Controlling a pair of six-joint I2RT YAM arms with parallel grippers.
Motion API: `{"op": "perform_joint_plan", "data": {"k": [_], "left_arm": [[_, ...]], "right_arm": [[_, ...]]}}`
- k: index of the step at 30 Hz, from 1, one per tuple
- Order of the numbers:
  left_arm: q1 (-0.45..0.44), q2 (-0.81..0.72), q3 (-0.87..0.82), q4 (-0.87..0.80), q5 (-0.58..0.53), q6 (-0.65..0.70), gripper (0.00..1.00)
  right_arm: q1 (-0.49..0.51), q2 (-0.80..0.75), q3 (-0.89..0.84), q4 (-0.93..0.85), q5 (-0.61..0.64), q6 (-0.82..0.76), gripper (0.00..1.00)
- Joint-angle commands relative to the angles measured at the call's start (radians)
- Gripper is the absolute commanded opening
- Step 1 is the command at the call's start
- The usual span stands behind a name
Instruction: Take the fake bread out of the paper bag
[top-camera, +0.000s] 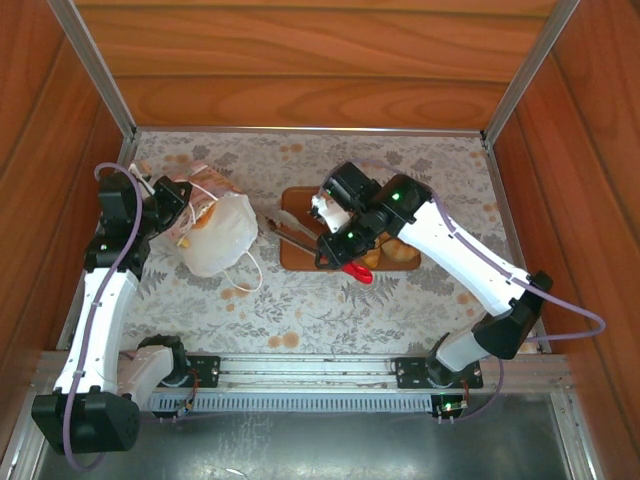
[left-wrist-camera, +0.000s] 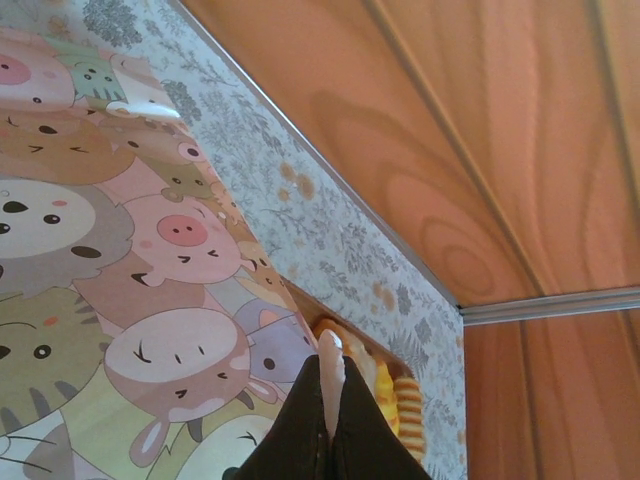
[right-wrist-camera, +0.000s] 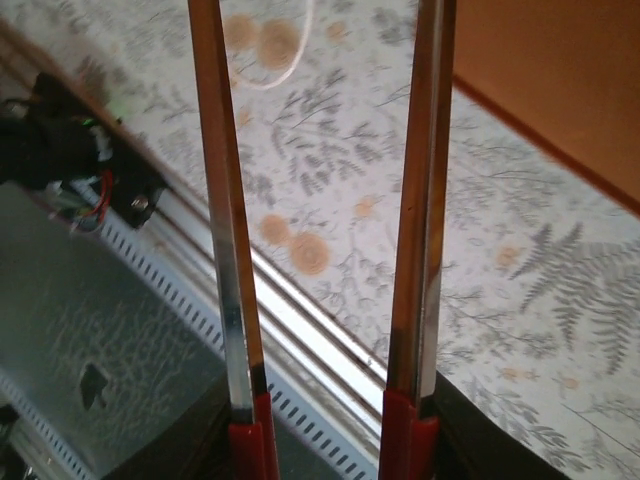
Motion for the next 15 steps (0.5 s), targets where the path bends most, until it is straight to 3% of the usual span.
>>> {"op": "perform_joint_plan", "data": {"k": [1,9,15], "left_arm": [[0.009,0.003,0.042,0.004,0.008,0.004,0.0],[0.008,0.036,0.071,0.003,0.035,-0.01,0.0],[0.001,0.051,0.089,0.004,0.05,-0.018,0.0]], "right_arm": [[0.042,0.002,-0.029,0.039,-0.121,-0.057,0.4],[0.091,0.085,-0.026,0.146,-0.094,-0.055,0.41],[0.099,0.324,0.159,0.182,0.015,-0.003,0.4]]}}
